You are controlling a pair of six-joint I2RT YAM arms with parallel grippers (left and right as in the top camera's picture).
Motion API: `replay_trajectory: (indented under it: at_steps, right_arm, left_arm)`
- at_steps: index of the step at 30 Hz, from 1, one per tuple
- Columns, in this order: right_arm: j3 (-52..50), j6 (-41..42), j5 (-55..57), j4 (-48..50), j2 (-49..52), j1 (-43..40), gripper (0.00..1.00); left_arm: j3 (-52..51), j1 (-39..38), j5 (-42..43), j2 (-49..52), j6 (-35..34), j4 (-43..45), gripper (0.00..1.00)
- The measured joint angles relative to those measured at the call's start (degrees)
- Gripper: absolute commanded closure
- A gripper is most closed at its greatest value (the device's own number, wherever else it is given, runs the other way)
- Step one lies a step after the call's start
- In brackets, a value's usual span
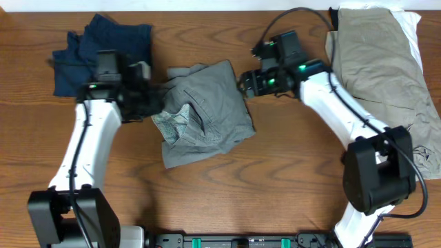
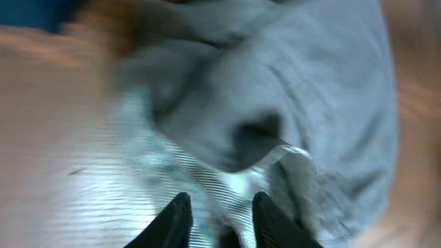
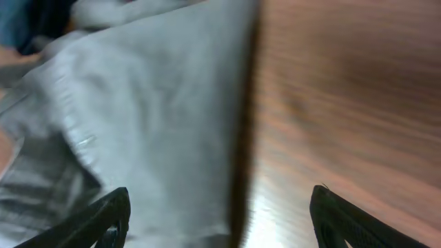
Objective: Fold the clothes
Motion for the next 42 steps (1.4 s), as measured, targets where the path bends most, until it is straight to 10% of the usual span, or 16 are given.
replay_trajectory:
  at_steps: [19, 24, 42]
  right_arm:
    - [0.0, -2.4, 0.35, -4.46, -0.02, -8.07, 0.16]
    - [0.0, -2.86, 0.35, -4.46, -0.02, -8.2, 0.16]
    - [0.0, -3.04, 1.42, -4.83, -0.02, -8.22, 0.14]
  left_arm:
    - [0.0, -12.41, -1.88, 8.48, 1.62, 4.24, 0.4]
    - [0.0, -12.41, -6.43, 9.33, -0.83, 2.25, 0.94]
    - [-0.22, -12.31, -17.7, 9.14, -14.32, -6.93, 0.93]
